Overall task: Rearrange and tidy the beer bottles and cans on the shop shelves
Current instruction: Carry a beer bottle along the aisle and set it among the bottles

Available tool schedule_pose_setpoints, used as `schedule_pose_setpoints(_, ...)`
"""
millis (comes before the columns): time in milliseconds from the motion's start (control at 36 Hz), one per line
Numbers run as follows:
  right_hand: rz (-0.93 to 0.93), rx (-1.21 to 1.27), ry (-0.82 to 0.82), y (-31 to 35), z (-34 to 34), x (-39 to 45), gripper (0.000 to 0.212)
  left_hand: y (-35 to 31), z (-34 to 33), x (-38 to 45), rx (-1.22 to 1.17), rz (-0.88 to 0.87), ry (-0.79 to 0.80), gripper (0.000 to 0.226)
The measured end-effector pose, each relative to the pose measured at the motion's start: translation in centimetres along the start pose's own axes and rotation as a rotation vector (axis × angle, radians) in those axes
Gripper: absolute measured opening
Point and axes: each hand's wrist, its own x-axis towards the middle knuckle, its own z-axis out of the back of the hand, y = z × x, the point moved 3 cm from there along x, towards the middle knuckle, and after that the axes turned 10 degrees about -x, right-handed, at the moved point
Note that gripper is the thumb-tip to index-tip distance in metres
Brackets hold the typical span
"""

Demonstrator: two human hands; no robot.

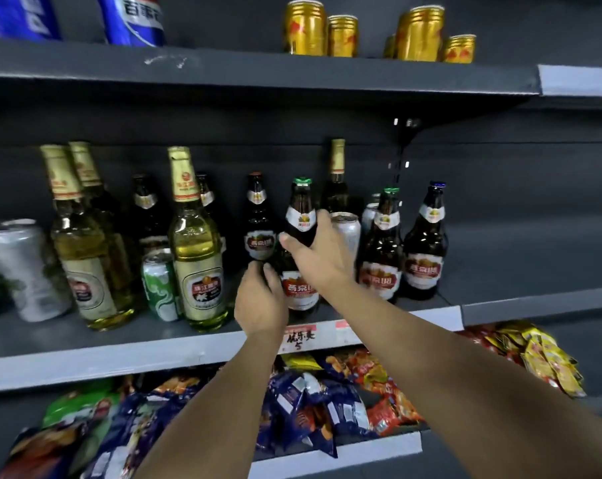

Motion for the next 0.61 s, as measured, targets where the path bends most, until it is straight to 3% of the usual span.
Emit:
schedule_pose_setpoints(56,0.049,0.014,0.019,0.7,-1.0,0.6,0.041,0.0,0.6,-0.4,-0.001,0.036,-0.054,0.023)
schedule_pose_setpoints(139,0.108,-0.011,0.082,1.6,-2.7,1.5,0.056,0.1,1.5,-1.2,-0.005,0.028,-0.073,0.029)
schedule_pose_setpoints(306,0.176,-0.089,0.128,2.4,-5.4,2.3,0.062,1.3,2.2,-2.4,0.135,-0.001,0.015,0.068)
schedule_pose_setpoints(472,0.194,-0.127,0.179,3.1,-6.7,3.3,0.066,1.3,1.6,-1.8,0.159,0.135,-0.032,0.068)
schedule_pose_setpoints(611,0.174,-0.140,0.181,3.5,-7.6,4.8,0.063,0.9,0.4,-1.6,0.101,0.136,-0.025,0.067)
